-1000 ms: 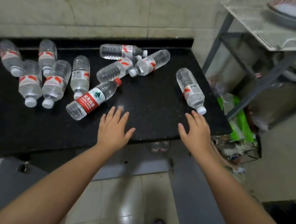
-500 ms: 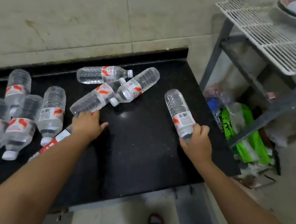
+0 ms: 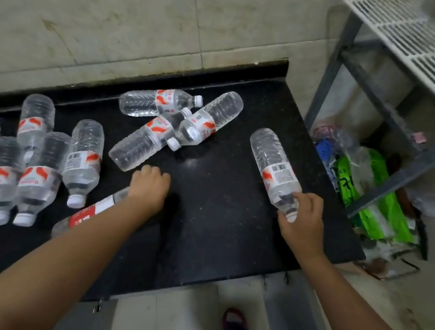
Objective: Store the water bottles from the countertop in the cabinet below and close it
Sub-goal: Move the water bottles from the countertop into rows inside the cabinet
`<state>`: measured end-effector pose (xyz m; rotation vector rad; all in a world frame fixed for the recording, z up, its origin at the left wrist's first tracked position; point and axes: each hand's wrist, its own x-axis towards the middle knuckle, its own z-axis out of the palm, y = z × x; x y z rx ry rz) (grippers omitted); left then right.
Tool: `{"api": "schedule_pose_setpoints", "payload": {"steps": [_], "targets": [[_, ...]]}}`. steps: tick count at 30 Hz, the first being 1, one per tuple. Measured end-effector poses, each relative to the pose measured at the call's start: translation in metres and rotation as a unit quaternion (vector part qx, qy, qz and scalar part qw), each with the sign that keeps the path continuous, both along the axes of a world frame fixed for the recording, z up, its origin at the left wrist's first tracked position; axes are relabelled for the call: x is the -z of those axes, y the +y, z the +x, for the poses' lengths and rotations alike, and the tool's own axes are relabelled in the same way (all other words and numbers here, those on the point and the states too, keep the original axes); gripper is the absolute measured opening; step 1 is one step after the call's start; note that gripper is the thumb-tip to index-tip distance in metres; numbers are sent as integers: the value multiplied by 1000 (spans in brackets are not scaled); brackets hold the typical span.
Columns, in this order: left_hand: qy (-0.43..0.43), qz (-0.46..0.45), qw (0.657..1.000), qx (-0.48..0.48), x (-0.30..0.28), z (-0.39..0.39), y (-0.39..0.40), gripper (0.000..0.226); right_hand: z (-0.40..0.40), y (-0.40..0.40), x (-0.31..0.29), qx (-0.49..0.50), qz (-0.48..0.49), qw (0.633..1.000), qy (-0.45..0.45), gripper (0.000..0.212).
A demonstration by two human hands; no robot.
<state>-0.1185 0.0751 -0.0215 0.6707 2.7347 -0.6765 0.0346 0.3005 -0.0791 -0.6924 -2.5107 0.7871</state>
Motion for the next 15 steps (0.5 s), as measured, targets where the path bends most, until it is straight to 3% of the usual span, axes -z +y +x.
{"api": "schedule_pose_setpoints", "payload": {"steps": [5,9,13,15], "targets": [[12,60,998,28,-39,60,-20,30,30,-27,-27,13,80,989,126,22],[34,128,991,26,-71,129,-71,27,75,-74,-71,18,100,984,150,32],[44,222,974,26,-93,185,-136,25,128,-131,-118,-38,124,989,78,21],[52,301,952,24,-103,203,-160,26,147,-151,-141,-56,93,994,9,28]]}}
